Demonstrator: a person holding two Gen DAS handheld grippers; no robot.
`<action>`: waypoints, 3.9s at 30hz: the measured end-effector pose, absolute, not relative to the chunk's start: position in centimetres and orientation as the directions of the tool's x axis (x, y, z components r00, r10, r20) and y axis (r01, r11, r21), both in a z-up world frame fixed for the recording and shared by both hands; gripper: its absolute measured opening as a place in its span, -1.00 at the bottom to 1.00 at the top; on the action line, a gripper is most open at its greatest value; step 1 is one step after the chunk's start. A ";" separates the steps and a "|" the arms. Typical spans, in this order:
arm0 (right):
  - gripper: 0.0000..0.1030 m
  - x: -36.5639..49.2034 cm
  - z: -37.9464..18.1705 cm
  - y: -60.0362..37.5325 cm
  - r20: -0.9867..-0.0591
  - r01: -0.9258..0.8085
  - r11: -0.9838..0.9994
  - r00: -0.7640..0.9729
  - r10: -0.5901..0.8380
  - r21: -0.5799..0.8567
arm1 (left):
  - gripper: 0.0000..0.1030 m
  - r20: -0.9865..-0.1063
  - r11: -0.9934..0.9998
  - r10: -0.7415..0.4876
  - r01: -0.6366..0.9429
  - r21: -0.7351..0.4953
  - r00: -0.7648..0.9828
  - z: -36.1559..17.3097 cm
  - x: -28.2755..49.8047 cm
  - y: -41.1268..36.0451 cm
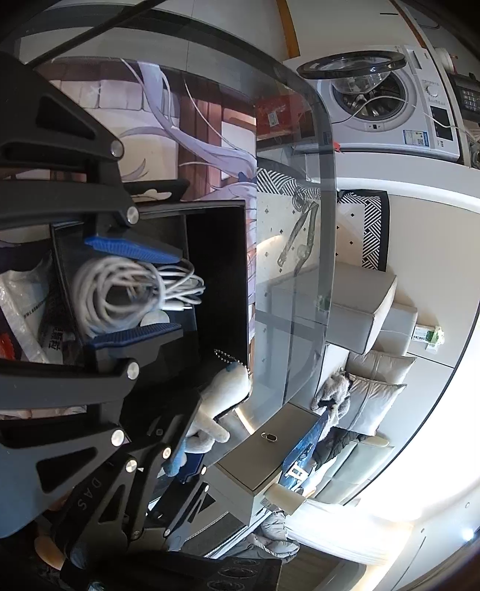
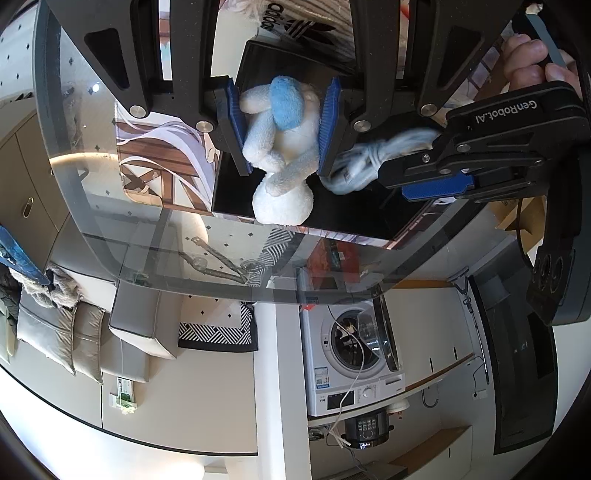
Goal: Organize soft objects
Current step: 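Carry the plush toy and cable into the black box and open both tools, then withdraw both open tools from the box back toward the pile, then grasp the clear bag of white rope with the right tool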
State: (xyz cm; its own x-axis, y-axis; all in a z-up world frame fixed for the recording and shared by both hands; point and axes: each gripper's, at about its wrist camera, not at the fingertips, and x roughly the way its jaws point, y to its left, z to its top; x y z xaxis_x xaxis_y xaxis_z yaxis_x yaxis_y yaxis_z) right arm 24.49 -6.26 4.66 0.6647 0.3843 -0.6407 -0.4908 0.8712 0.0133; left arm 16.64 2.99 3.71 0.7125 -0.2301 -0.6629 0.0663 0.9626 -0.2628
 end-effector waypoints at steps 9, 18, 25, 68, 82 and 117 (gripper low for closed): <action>0.41 22.8 5.7 -7.5 -0.584 -0.439 0.898 0.737 0.340 -0.032 | 0.51 -0.639 0.969 -0.229 0.106 -0.225 0.734 4.6 15.5 2.3; 0.99 19.4 6.7 -11.1 -0.527 -0.391 0.920 0.788 0.319 -0.029 | 1.00 -0.575 0.974 -0.197 0.091 -0.207 0.794 5.7 12.6 3.6; 0.99 16.3 6.3 -12.2 -0.525 -0.399 0.916 0.789 0.320 -0.041 | 1.00 -0.565 0.977 -0.168 0.060 -0.205 0.808 5.5 10.0 4.5; 0.99 4.9 -0.8 -9.6 -0.675 -0.611 0.791 0.576 0.461 0.020 | 1.00 -0.603 0.991 -0.112 0.046 -0.124 0.790 1.7 1.6 3.5; 0.99 5.6 -2.8 -8.4 -0.708 -0.600 0.800 0.553 0.439 0.027 | 1.00 -0.609 0.991 -0.113 0.045 -0.126 0.785 1.5 1.7 3.7; 0.35 4.7 -3.1 -8.5 -0.670 -0.590 0.807 0.610 0.423 -0.028 | 1.00 -0.618 0.991 -0.109 0.037 -0.128 0.779 0.9 1.9 4.0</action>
State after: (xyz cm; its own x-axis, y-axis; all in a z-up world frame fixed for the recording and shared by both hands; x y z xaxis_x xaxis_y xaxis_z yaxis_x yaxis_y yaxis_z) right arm 4.69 -8.45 -3.12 0.6104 0.4229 -0.6697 -0.5897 0.8071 -0.0278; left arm 1.94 3.98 0.90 0.7788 -0.1086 -0.6178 0.0367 0.9911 -0.1279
